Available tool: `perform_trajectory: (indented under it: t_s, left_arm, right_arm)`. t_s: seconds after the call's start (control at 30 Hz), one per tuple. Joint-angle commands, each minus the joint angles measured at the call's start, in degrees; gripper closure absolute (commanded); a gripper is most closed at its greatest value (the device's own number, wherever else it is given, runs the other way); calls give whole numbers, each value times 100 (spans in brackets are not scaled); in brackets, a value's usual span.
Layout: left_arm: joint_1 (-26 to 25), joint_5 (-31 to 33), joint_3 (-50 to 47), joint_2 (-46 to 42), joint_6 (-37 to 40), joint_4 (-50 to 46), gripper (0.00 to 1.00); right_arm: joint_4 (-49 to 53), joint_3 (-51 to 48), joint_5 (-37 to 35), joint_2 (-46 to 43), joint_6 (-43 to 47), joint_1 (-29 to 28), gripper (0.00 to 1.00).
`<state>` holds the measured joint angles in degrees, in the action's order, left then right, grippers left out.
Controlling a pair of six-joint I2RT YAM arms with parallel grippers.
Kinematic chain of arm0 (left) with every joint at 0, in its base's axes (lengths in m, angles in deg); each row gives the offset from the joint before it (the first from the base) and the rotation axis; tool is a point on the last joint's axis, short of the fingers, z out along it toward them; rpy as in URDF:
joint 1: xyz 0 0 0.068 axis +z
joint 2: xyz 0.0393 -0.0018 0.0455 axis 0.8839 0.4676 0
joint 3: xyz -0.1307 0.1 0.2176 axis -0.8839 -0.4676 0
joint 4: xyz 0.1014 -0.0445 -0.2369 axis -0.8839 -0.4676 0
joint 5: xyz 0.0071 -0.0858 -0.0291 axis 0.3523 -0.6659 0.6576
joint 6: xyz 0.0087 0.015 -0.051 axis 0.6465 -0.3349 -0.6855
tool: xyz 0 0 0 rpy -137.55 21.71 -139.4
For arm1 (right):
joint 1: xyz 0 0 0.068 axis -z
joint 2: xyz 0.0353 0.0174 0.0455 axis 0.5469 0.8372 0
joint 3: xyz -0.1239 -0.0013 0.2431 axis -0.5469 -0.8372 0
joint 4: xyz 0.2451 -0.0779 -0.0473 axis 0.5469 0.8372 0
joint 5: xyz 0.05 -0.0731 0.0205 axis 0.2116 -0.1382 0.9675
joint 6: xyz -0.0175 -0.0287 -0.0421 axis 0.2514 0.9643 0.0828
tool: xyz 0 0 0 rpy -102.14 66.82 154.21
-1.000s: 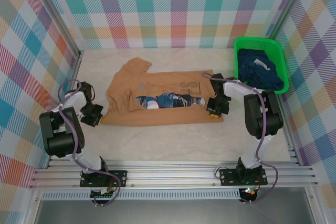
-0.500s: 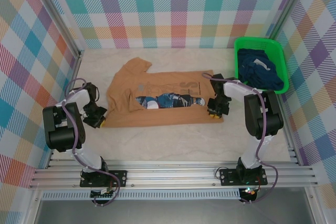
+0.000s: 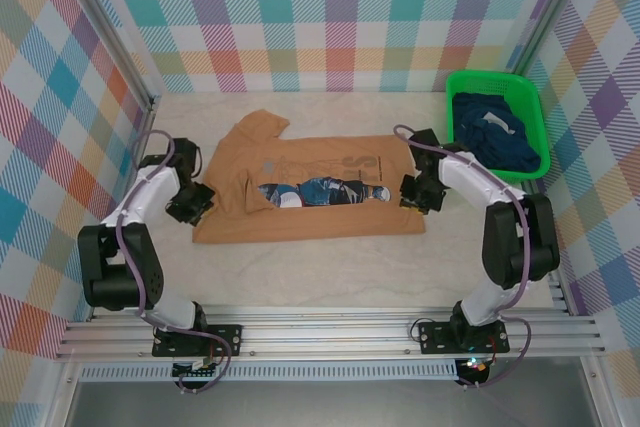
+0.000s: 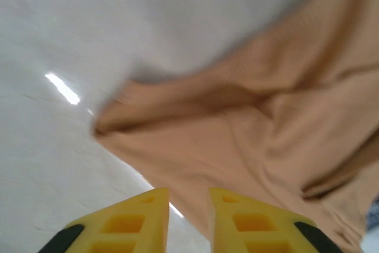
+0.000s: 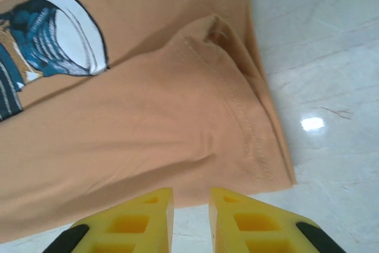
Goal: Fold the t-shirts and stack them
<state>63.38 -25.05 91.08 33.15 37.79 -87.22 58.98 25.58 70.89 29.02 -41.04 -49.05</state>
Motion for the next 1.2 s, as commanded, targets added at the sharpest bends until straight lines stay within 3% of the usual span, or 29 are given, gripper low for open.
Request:
perform_trajectory:
  t_s: [0.0,0.27,0.47,0.67,0.87,1.17]
  left_arm:
    - [-305,-794,-168,477,-251,372,81]
    - [-365,-409,141,1205,136,357,86]
    - [-268,96,109,1533,419,368,88]
    - [-237,138,109,1527,617,382,89]
    - [-537,101,283,625,430,192,84]
    - [-590,-491,91,1017,185,517,85]
  right_arm:
    - [-328,160,472,321,-359,-89,79]
    - [-441,726,-215,1276,-425,72,86]
    - [-95,907,-715,1785,-184,526,93]
    - [-291,623,-605,1306,195,570,92]
    - [-66,489,-734,410,108,197,88]
    - [-395,-316,275,348,-391,-337,84]
